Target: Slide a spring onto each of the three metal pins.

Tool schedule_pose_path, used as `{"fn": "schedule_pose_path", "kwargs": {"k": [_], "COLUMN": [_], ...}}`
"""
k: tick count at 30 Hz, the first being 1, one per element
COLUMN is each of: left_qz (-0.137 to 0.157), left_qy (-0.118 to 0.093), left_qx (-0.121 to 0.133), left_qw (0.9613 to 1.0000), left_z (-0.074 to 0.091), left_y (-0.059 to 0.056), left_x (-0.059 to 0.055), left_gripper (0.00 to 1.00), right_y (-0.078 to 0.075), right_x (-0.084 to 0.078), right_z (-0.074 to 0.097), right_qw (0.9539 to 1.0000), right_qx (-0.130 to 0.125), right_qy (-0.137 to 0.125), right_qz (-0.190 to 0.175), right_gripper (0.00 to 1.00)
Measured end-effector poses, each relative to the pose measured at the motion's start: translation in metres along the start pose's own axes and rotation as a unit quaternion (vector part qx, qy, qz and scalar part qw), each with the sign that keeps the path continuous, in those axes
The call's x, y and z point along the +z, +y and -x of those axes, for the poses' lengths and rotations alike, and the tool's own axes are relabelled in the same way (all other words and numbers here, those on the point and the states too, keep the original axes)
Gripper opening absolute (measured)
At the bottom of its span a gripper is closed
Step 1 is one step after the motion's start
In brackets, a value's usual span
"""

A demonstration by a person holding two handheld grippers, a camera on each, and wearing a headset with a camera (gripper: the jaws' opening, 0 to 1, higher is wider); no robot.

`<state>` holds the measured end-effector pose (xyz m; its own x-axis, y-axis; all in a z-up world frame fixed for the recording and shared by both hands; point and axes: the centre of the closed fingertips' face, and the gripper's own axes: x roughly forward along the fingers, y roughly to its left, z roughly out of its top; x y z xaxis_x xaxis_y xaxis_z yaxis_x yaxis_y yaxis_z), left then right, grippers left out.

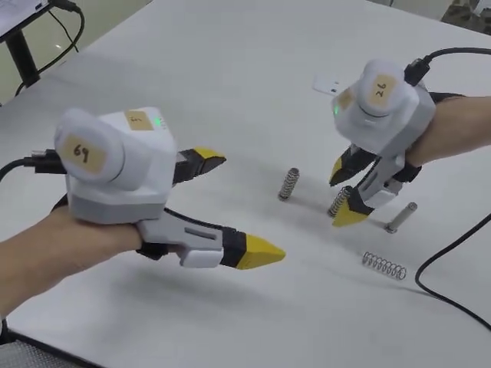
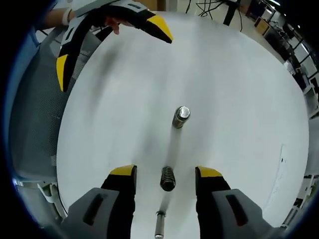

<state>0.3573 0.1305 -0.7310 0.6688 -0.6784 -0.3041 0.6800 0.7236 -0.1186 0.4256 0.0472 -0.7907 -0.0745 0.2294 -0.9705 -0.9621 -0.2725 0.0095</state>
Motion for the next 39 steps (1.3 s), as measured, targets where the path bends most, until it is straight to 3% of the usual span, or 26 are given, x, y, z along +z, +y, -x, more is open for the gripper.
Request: {"fn": "schedule_pose_path", "kwargs": {"k": [8, 23, 27, 30, 37, 39], "left_qz": [0.0, 0.0, -0.003, -0.007, -0.019, -0.021], "left_qy": [-0.001, 0.002, 0.005, 0.003, 0.004, 0.006], "left_qx": [-0.001, -0.011, -0.011, -0.01, -0.014, -0.018], "left_qw": [1.0, 0.9999, 0.9999, 0.9999, 0.9997, 0.9996], "left_z": [0.0, -0.001, 0.0, 0.002, -0.001, -0.001], "left_y": [-0.001, -0.009, -0.009, -0.007, -0.007, -0.009], "left_x": [0.0, -0.001, -0.001, 0.004, 0.012, 0.012], "left_gripper": [0.89, 0.89, 0.89, 0.88, 0.88, 0.88], "right_y": [0.005, 0.009, 0.011, 0.018, 0.027, 0.032], "right_x": [0.007, 0.012, 0.015, 0.014, 0.01, 0.011], "right_z": [0.004, 0.019, 0.025, 0.028, 0.042, 0.045], "right_qw": [0.998, 0.9881, 0.9818, 0.9793, 0.965, 0.9575], "right_qx": [-0.013, -0.057, -0.075, -0.072, -0.099, -0.094], "right_qy": [-0.056, -0.125, -0.153, -0.165, -0.206, -0.227], "right_qz": [-0.027, -0.068, -0.085, -0.094, -0.128, -0.151], "right_gripper": [0.67, 0.81, 0.87, 0.86, 0.88, 0.89]}}
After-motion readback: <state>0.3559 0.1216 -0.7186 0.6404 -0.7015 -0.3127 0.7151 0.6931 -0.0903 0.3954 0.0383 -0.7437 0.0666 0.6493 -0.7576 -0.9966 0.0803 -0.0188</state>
